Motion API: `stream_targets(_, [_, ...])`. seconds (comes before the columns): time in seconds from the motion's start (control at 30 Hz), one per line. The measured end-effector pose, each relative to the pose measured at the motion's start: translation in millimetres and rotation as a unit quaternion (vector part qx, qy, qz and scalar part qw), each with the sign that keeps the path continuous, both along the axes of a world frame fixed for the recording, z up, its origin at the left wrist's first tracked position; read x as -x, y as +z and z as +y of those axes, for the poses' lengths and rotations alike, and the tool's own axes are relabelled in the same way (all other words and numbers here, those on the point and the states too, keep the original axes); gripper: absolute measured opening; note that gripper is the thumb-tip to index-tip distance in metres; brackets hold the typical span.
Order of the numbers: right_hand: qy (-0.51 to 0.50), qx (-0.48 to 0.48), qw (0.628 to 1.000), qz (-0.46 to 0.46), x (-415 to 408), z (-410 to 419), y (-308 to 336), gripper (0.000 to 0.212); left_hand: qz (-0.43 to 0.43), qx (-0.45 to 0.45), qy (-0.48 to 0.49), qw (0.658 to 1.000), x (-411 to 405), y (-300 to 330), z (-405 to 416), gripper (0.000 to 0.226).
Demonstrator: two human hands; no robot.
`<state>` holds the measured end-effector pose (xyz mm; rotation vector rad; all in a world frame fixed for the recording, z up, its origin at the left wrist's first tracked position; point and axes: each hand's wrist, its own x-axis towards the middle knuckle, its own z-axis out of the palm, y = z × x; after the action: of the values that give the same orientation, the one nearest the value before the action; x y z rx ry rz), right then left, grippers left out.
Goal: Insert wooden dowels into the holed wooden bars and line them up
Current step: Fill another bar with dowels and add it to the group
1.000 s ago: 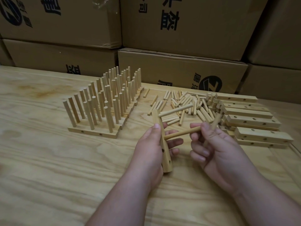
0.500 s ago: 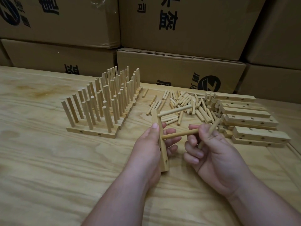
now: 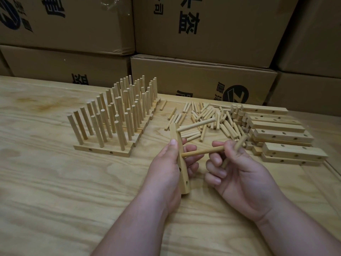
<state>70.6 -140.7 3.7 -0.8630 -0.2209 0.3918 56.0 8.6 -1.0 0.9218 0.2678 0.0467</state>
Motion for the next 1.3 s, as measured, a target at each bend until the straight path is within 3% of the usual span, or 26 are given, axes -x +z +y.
stream_targets(0.33, [-0.017,0.001,1.000,0.017,-2,3,1,0.017,-0.013,0.015,-0.004,1.000,1,-1,-1,0.032])
stream_targets(0.47, [-0.085,0.031,0.995,0.034,-5,3,-3,0.045,-0.023,0.054,0.026,0.998,0,1,-2,0.033])
stream_targets(0.53, [-0.118,0.048,0.992,0.007,-7,0,-6,0.042,-0.031,0.063,0.044,0.997,0,3,1,0.035])
stream_targets(0.63, [-0.174,0.188,0.964,-0.072,-6,2,-8,0.020,-0.020,0.052,0.063,0.996,0,5,6,0.039])
stream_targets(0.73, [-0.191,0.343,0.902,-0.181,-1,4,-11,0.020,-0.021,0.097,0.067,0.993,0,3,6,0.036])
stream_targets(0.8, [-0.186,0.391,0.866,-0.251,4,4,-11,0.015,-0.023,0.100,0.066,0.993,0,2,6,0.034])
stream_targets(0.87, [-0.178,0.413,0.854,-0.263,7,3,-10,0.014,-0.025,0.082,0.070,0.994,-1,0,6,0.035])
stream_targets(1.03, [-0.142,0.406,0.878,-0.210,9,0,-6,0.023,-0.032,0.035,0.075,0.996,-4,-2,3,0.038])
stream_targets(1.3, [-0.118,0.460,0.835,-0.278,13,1,-2,0.016,-0.048,-0.017,0.058,0.997,-1,1,1,0.030])
